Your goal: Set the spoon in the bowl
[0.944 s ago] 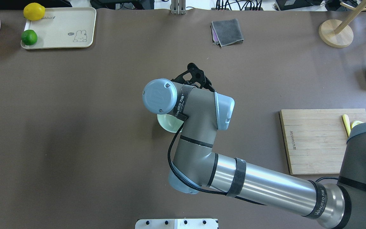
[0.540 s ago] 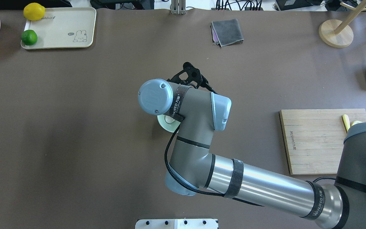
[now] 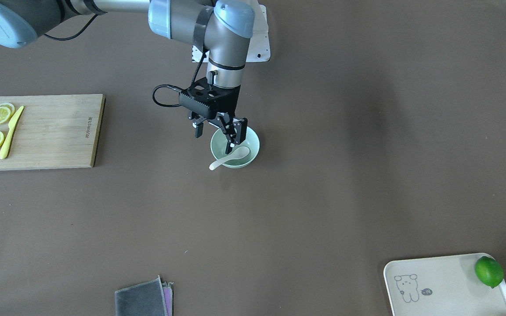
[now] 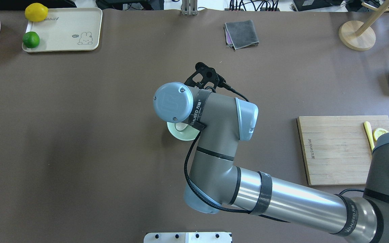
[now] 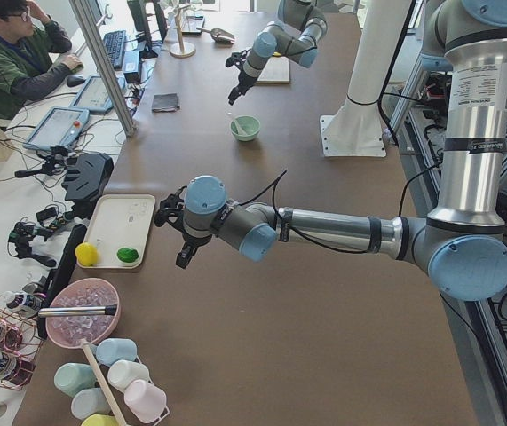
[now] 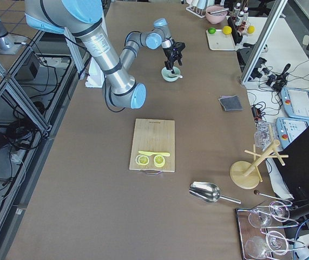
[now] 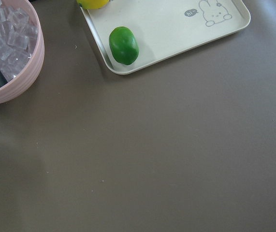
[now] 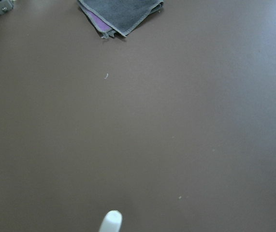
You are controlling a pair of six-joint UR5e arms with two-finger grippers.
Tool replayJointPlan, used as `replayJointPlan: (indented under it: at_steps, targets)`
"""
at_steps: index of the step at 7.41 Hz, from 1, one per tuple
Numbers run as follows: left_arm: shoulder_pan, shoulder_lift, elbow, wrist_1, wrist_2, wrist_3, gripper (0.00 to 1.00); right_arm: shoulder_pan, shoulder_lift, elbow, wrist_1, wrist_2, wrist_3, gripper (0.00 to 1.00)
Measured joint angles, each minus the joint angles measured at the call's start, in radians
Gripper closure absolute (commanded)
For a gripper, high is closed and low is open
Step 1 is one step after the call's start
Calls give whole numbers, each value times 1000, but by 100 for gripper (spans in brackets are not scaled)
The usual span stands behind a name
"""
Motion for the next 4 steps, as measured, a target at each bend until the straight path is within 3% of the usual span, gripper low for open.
replayJointPlan:
  at_steps: [2, 4]
  targets:
    - [1, 26, 17, -34, 2, 2, 1, 119, -169, 149, 4, 139, -317, 0]
    - [1, 96, 63, -116, 6, 6, 1, 243, -289, 205, 4, 262, -606, 0]
